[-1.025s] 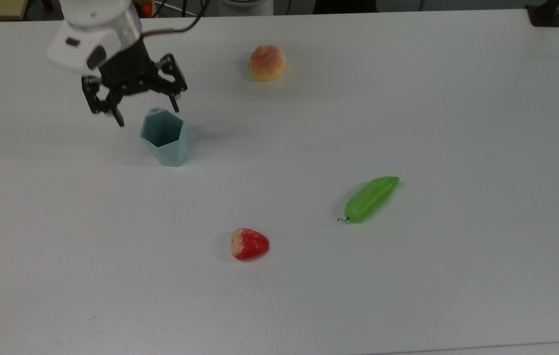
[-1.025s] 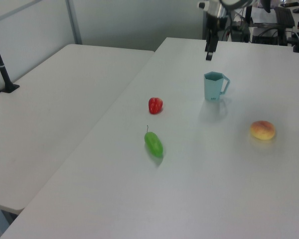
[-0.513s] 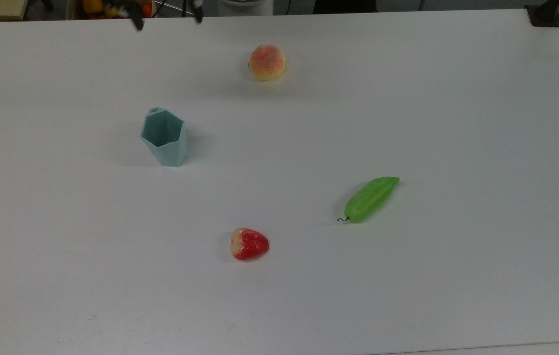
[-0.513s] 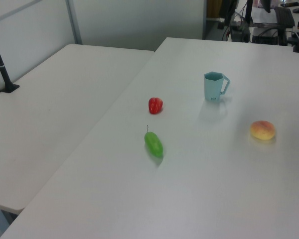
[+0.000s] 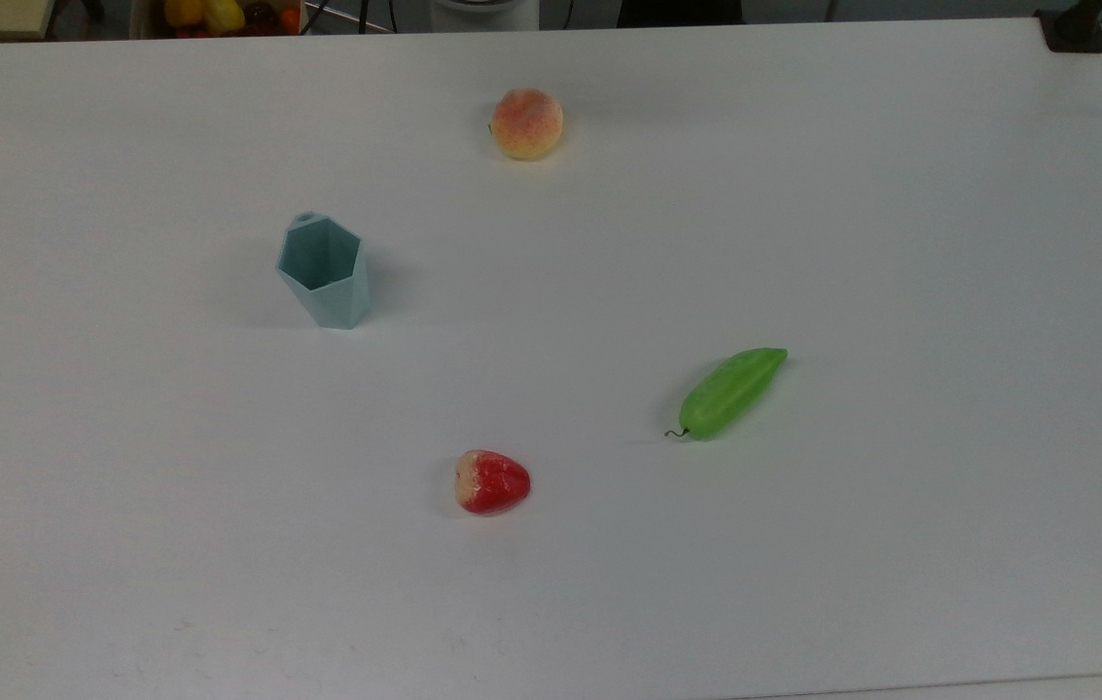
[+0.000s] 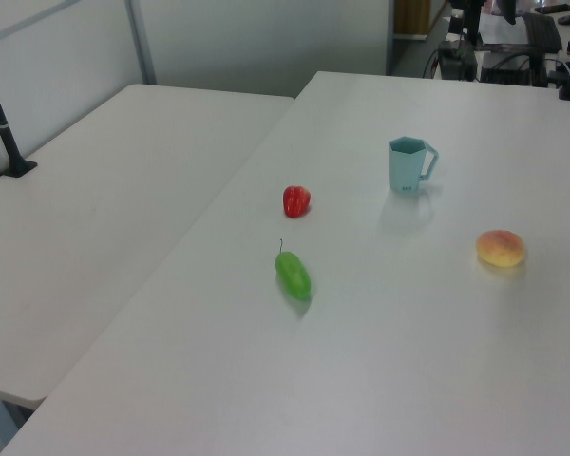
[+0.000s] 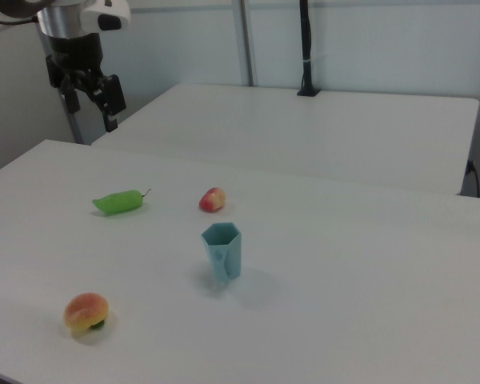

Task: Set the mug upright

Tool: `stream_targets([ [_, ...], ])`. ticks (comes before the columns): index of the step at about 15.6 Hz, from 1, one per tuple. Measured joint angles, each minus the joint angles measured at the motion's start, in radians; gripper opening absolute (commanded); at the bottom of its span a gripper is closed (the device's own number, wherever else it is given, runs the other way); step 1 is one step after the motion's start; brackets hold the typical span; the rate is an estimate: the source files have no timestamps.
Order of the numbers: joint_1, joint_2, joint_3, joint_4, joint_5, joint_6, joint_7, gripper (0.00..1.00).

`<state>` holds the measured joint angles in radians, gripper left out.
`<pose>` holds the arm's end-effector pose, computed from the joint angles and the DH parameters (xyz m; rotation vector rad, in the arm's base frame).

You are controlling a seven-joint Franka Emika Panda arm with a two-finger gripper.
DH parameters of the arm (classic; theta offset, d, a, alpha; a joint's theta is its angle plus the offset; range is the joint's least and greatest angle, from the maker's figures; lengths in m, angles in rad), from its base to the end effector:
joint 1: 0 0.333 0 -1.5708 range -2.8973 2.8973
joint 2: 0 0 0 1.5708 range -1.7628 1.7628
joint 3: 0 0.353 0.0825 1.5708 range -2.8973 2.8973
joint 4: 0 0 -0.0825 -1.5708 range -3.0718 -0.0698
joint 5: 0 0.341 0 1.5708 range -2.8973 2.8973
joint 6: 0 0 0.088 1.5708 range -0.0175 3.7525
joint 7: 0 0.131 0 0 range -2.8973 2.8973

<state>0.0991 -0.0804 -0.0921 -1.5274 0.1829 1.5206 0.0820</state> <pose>0.4792 0.0254 0.6935 -2.9461 0.0870 -0.0955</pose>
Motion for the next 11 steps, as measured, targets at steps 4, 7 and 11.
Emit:
stream_targets([
  [4, -0.004, 0.019, 0.005, -0.014, -0.016, 0.019, -0.087, 1.0],
  [7, -0.01, 0.034, 0.005, -0.027, -0.02, 0.064, -0.12, 1.0],
  [11, -0.03, 0.042, 0.035, -0.031, -0.046, 0.09, -0.133, 1.0],
])
